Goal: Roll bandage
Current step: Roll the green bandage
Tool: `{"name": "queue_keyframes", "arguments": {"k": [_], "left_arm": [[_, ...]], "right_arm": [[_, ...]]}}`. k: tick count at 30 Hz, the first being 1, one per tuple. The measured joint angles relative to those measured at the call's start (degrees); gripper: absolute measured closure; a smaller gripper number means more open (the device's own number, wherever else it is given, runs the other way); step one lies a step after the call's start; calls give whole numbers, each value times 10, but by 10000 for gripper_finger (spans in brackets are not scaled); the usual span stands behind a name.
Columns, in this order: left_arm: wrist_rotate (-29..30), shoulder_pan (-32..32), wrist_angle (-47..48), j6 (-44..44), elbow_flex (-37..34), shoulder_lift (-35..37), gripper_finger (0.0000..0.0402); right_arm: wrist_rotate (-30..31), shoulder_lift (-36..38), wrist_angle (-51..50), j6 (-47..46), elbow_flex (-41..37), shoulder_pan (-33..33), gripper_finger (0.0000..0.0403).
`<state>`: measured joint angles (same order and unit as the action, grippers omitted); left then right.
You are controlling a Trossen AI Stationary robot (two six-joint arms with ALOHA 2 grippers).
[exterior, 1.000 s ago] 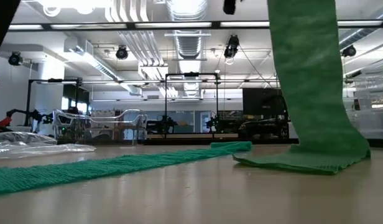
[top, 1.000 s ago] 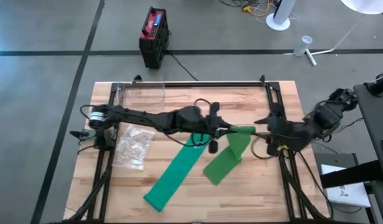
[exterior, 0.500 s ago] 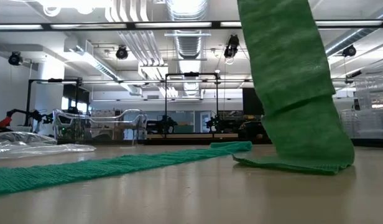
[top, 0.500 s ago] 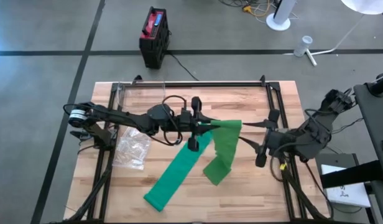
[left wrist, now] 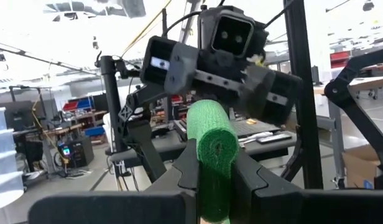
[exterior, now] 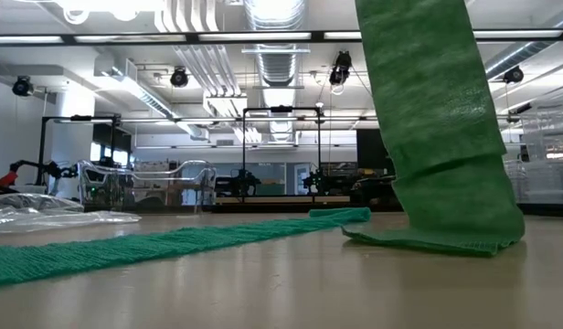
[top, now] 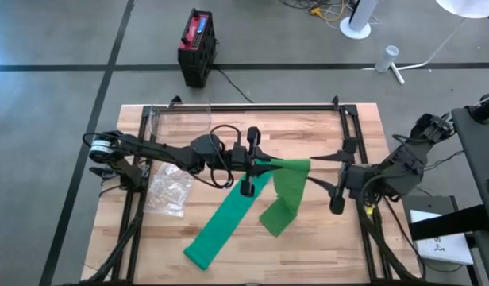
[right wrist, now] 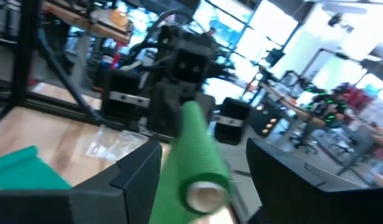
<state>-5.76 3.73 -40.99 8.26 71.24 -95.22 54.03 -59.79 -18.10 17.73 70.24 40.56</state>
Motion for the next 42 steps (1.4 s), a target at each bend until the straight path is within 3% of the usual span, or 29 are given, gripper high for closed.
{"name": "queue_keyframes", "arguments": {"k": [12,26,30,38,42], "left_arm": [[-38,8,-2,12,11,-1,375],[-38,8,5,20,11,0,375],[-38,8,9,20,11,0,375],[-38,7,20,19,9,0,375],[-38,7,20,22,9,-1,375]], "right_arm": [[-16,-48,12,2,-1,-57,209],[-35,-52,17,-33,-1,-61,295],[-36,-52,19,-4,-1,-59,274],[-50,-45,26,9,4,-60,192],[-50,-45,27,3,4,-61,178]]}}
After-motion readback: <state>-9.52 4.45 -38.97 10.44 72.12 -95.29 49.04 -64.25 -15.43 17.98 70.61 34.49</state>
